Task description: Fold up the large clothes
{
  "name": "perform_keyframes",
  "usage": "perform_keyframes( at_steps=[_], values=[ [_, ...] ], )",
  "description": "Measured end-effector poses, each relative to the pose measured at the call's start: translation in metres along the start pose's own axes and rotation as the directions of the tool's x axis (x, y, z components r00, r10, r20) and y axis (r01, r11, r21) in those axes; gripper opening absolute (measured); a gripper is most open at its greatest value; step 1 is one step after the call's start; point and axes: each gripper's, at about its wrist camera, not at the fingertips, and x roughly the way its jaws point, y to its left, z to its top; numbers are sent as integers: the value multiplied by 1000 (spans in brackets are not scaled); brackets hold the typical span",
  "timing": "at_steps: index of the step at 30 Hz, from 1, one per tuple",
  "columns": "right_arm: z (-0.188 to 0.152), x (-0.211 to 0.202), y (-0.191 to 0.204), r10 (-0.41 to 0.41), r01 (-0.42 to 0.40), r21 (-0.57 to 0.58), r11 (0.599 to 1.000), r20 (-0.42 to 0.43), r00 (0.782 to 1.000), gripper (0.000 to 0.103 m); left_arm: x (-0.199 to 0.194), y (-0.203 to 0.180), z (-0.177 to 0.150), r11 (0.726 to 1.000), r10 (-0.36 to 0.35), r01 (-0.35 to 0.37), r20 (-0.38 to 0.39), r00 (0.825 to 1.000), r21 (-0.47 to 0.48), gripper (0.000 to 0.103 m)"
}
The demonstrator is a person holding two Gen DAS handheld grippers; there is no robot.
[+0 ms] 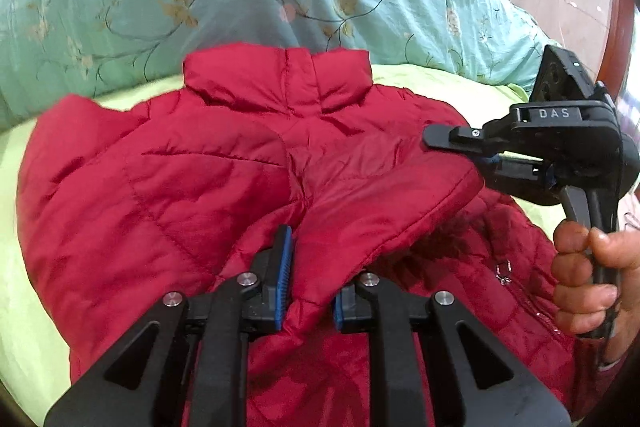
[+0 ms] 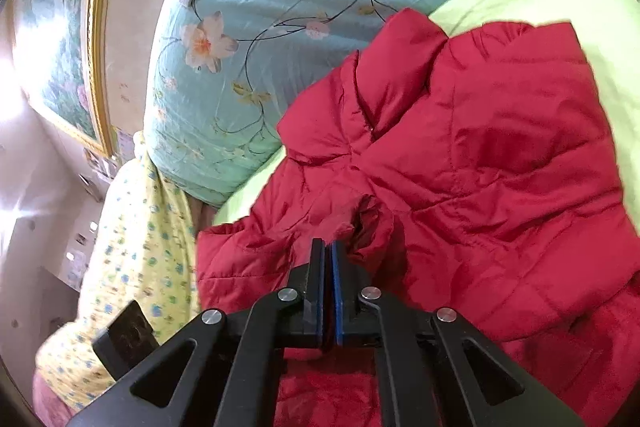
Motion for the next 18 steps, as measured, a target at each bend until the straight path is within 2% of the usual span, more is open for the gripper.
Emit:
perform_keyframes(
  at_steps=[1, 2, 4, 7, 9, 10, 13, 15, 16, 18],
  values=[
    [0, 3, -5, 4, -3, 29, 1000, -16, 1000, 21, 1, -1, 1, 1000, -2, 2, 5, 1000, 7, 14],
    [0, 5, -8, 14, -12, 43, 999, -26, 1000, 39, 1, -1, 1, 1000, -7, 6, 12, 1000, 13, 14],
    [0, 10, -11, 36, -34, 50, 998, -38, 999, 55, -1, -2, 3, 1000, -8, 7, 34, 999, 28, 14],
    [-3, 17, -10, 41, -37, 52, 998, -65, 997, 57, 3, -5, 8, 999, 4, -4, 19, 1000, 47, 15],
    [-5, 26, -10, 53, -47, 62, 997, -103, 993, 42, 6, -7, 10, 998, 12, -13, 5, 1000, 66, 16],
    [-7, 30, -9, 50, -43, 57, 997, -120, 992, 6, 9, -8, 10, 997, 25, -24, -12, 1000, 80, 17],
    [-9, 31, -2, 14, -13, 15, 1000, -120, 993, 6, 9, -6, 10, 997, 12, -11, -15, 1000, 78, 21],
    [-8, 23, -1, 25, -24, 14, 1000, -86, 996, 6, 5, -4, 9, 997, 17, -18, 14, 1000, 69, 35],
    [-7, 20, -1, 27, -26, 18, 999, -73, 997, 6, 1, -4, 7, 997, 23, -26, 41, 999, 69, 37],
    [-4, 12, -1, 27, -26, 21, 999, -43, 999, 5, -7, -4, 3, 998, 15, -20, 81, 997, 64, 49]
  ],
)
